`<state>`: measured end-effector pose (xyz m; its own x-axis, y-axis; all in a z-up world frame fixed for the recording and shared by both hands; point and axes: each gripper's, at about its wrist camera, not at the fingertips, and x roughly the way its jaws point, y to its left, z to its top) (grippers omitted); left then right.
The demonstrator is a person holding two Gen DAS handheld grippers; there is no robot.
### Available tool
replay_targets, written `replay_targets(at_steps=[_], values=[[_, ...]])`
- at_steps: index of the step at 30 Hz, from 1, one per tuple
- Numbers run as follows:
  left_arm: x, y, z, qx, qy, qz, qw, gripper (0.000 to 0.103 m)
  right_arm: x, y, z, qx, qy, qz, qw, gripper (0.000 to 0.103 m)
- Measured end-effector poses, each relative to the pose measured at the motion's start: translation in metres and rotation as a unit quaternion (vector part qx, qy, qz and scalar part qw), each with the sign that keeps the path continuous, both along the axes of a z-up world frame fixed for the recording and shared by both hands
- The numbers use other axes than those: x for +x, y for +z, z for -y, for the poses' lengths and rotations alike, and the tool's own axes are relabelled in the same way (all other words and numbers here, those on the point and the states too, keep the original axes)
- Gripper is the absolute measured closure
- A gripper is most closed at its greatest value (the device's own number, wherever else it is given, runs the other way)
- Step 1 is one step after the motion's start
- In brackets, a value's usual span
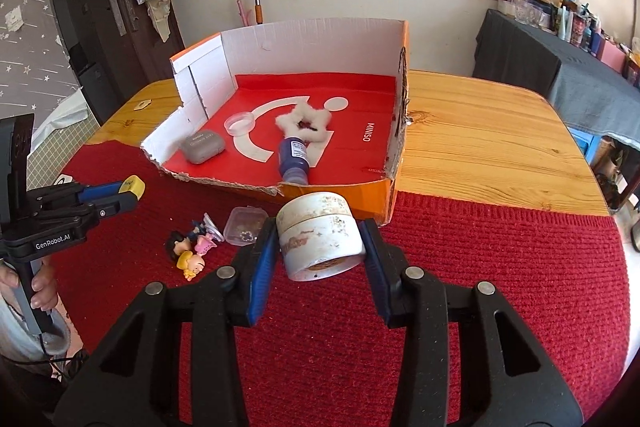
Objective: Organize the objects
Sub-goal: 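Close left tool on yellow cap while right tool grasps white round jar, then carry yellow cap and white jar into the box with both tools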
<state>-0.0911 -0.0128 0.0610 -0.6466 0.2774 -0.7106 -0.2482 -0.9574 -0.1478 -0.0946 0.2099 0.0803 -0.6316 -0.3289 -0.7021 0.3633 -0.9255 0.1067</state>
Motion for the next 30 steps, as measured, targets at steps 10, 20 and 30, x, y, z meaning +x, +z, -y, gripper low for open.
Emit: replay_targets(at_steps=[10,20,30], values=[[0.0,0.023,-0.012,0.004,-0.025,-0.015,0.9996,0.072,0.003,0.016,0.006,-0.002,0.009,-0.013,1.0,0.064],[-0.053,0.028,-0.044,-0.01,-0.078,0.019,0.9967,0.072,-0.055,0.045,0.037,0.16,0.048,0.007,0.986,0.064],[-0.105,0.005,-0.062,-0.026,-0.114,0.069,0.9908,0.072,-0.116,0.004,0.073,0.298,0.12,0.164,0.933,0.064]])
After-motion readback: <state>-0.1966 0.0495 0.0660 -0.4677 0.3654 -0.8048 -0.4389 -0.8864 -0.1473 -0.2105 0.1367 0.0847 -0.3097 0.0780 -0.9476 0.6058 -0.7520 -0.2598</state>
